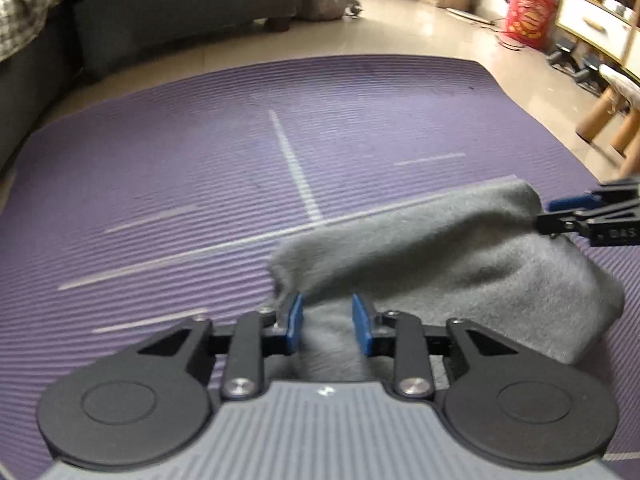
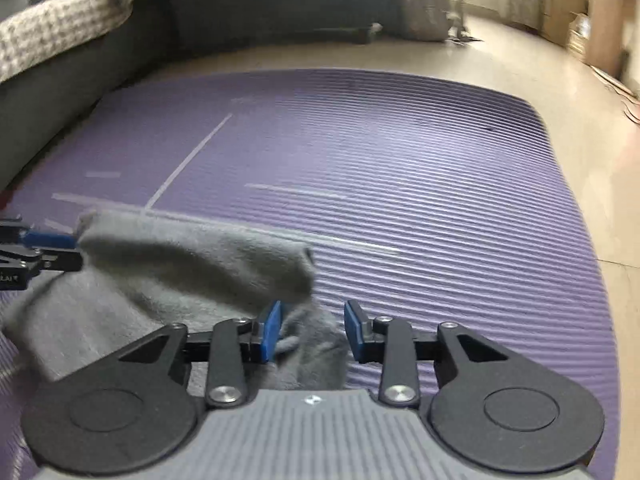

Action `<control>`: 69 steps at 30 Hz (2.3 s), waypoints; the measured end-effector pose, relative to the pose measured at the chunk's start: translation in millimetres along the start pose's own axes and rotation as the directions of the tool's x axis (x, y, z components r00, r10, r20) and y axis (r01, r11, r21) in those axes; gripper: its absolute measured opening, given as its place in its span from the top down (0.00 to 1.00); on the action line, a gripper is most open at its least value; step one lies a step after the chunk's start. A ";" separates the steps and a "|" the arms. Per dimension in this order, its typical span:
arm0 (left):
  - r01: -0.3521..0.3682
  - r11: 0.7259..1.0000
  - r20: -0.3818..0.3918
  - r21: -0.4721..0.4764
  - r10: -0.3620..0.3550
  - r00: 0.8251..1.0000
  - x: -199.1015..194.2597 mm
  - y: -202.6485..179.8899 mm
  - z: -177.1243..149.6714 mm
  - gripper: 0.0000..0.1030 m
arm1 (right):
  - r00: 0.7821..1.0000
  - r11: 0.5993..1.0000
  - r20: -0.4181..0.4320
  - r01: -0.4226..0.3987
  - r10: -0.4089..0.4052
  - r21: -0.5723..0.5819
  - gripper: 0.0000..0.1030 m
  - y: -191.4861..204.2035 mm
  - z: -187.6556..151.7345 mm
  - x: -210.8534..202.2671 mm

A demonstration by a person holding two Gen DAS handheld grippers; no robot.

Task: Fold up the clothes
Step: 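Lift the shirt with both grippers and fold it over onto itself, then lower the folded bundle onto the mat and open both grippers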

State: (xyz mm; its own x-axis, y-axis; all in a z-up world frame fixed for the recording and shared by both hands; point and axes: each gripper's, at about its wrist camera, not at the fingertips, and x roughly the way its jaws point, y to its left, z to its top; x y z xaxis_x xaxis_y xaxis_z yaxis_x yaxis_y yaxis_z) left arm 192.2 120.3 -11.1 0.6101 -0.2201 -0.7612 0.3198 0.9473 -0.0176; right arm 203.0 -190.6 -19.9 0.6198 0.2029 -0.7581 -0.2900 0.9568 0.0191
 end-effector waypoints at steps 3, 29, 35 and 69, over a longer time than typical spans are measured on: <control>0.052 0.998 0.029 0.021 -0.053 0.998 -22.5 -7.9 2.1 0.72 | 0.999 0.997 0.034 -0.037 0.039 -0.061 0.75 18.0 1.3 -23.3; -0.007 0.886 -0.048 -0.464 -0.017 0.999 -17.6 45.1 -41.2 0.38 | 0.997 0.979 -0.055 -0.039 0.051 0.198 0.51 -3.5 -35.7 -66.7; 0.080 0.875 -0.061 -0.478 -0.124 0.990 12.0 37.1 -42.5 0.35 | 0.994 0.935 -0.062 -0.065 0.092 0.348 0.48 -23.6 -38.8 -33.5; 0.060 0.899 -0.070 -0.434 -0.101 0.992 2.6 22.1 -35.9 0.27 | 0.996 0.919 -0.012 -0.079 0.090 0.386 0.53 2.9 -39.7 -30.1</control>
State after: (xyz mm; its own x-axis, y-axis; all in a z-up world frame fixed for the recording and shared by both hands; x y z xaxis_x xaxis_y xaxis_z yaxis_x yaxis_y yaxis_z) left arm 174.7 149.0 -36.8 0.5221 -0.2975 -0.7993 0.0101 0.9393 -0.3430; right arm 154.6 -202.2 -22.9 0.5820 0.2860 -0.7612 -0.0334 0.9437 0.3290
